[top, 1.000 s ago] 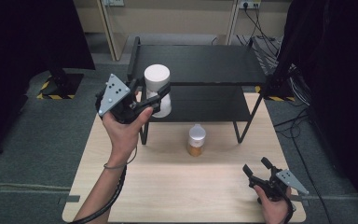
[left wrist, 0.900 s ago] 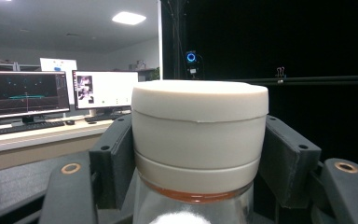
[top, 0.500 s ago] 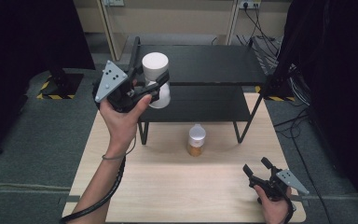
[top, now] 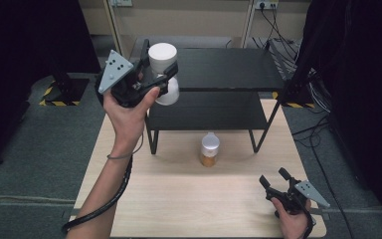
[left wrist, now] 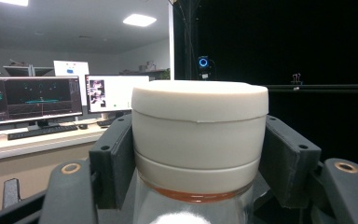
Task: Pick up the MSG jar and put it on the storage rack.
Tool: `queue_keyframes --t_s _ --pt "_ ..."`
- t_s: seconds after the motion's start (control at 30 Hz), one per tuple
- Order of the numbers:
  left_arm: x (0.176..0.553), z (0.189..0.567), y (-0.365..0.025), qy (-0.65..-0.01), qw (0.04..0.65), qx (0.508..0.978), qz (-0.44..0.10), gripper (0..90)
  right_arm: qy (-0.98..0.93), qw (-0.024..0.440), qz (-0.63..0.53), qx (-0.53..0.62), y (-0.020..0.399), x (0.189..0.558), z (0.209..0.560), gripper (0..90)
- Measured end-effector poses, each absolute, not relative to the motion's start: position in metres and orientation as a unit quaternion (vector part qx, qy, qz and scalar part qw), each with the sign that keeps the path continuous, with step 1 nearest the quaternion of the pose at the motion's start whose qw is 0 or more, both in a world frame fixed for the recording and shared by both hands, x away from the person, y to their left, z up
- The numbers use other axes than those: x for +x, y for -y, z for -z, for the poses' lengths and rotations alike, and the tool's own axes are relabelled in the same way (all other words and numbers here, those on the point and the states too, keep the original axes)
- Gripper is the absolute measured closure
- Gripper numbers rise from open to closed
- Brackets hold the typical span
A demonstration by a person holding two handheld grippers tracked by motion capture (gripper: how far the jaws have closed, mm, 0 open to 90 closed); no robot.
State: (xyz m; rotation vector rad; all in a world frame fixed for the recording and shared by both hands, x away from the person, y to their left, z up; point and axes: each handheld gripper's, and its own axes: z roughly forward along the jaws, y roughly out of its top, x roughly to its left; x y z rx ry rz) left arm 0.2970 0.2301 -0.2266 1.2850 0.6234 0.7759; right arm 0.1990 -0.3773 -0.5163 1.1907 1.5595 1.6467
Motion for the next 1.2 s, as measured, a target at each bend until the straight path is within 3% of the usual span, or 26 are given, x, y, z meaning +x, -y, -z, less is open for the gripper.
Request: queue_keyframes --t_s 1.2 --pt "0.329 0.207 -0.221 -0.306 0.656 0.578 -0.377 33.3 -0.584 0.285 -0.617 0.443 0.378 0.199 0.517 7.1"
